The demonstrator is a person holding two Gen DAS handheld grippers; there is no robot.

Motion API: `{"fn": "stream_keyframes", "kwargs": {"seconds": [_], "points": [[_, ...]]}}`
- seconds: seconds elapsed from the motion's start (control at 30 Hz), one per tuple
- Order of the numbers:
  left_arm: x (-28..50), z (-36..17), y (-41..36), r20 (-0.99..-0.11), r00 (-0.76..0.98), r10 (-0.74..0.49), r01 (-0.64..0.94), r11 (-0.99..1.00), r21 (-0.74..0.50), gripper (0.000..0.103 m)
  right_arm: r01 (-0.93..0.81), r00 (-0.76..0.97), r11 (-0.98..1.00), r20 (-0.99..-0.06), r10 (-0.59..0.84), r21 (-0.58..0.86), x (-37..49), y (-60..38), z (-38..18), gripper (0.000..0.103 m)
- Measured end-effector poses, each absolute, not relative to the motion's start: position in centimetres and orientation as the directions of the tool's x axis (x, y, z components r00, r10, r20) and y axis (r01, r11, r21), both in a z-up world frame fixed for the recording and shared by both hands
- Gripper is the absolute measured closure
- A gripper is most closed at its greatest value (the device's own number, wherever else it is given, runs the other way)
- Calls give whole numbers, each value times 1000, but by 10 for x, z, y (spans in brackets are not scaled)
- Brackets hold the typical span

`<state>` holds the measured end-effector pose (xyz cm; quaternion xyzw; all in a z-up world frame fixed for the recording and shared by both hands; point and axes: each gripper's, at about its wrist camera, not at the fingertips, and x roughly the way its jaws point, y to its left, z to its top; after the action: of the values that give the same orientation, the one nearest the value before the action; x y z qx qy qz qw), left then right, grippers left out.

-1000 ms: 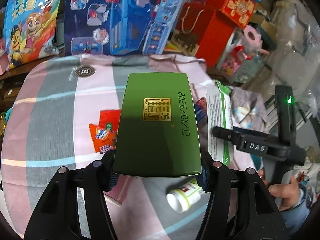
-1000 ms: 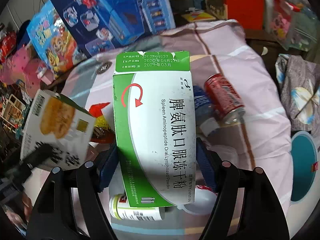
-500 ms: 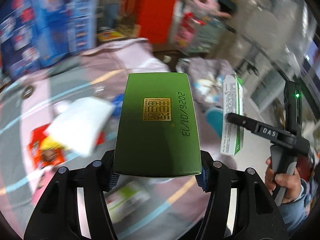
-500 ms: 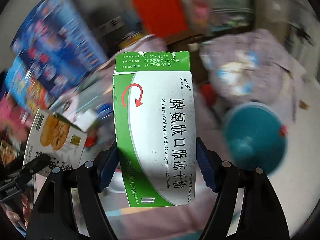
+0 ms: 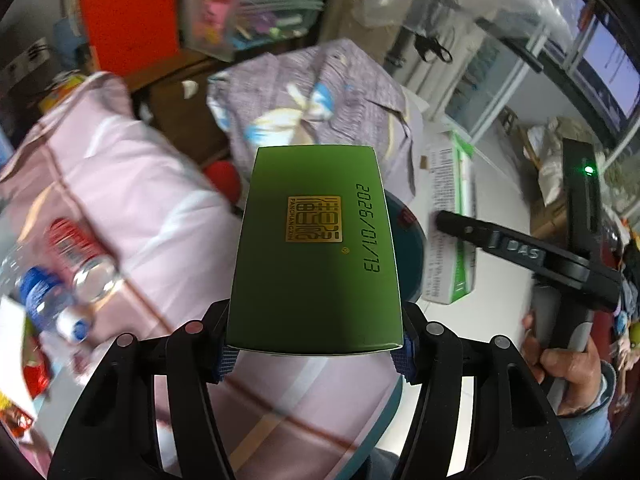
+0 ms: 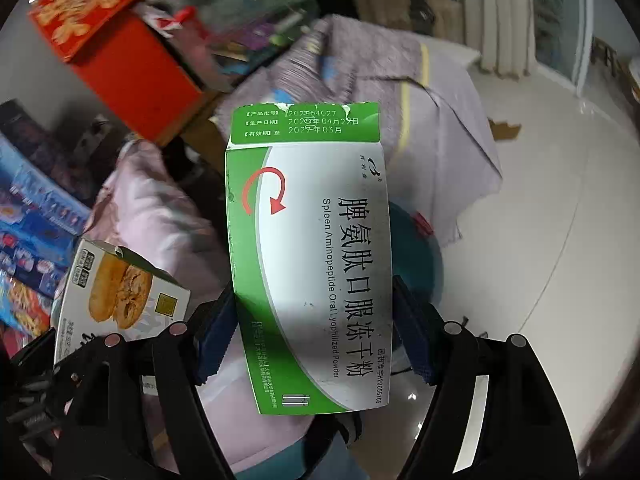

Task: Collect trash
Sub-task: 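Carry both boxes over the teal bucket and open both tools to drop them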

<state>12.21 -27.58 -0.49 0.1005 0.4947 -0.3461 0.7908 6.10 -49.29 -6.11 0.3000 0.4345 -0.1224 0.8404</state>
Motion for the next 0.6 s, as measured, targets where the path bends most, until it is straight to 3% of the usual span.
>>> {"fn": "stream_keyframes", "kwargs": {"seconds": [0.43, 0.6], "points": [[163, -51, -325, -895, 210, -393, 666, 728, -164, 42, 514, 479, 759, -868, 132, 399, 99, -520, -133, 33], [165, -61, -335, -901, 190, -390, 671, 722, -171, 42, 530, 473, 744, -870, 139, 407, 96, -527, -139, 27]]}}
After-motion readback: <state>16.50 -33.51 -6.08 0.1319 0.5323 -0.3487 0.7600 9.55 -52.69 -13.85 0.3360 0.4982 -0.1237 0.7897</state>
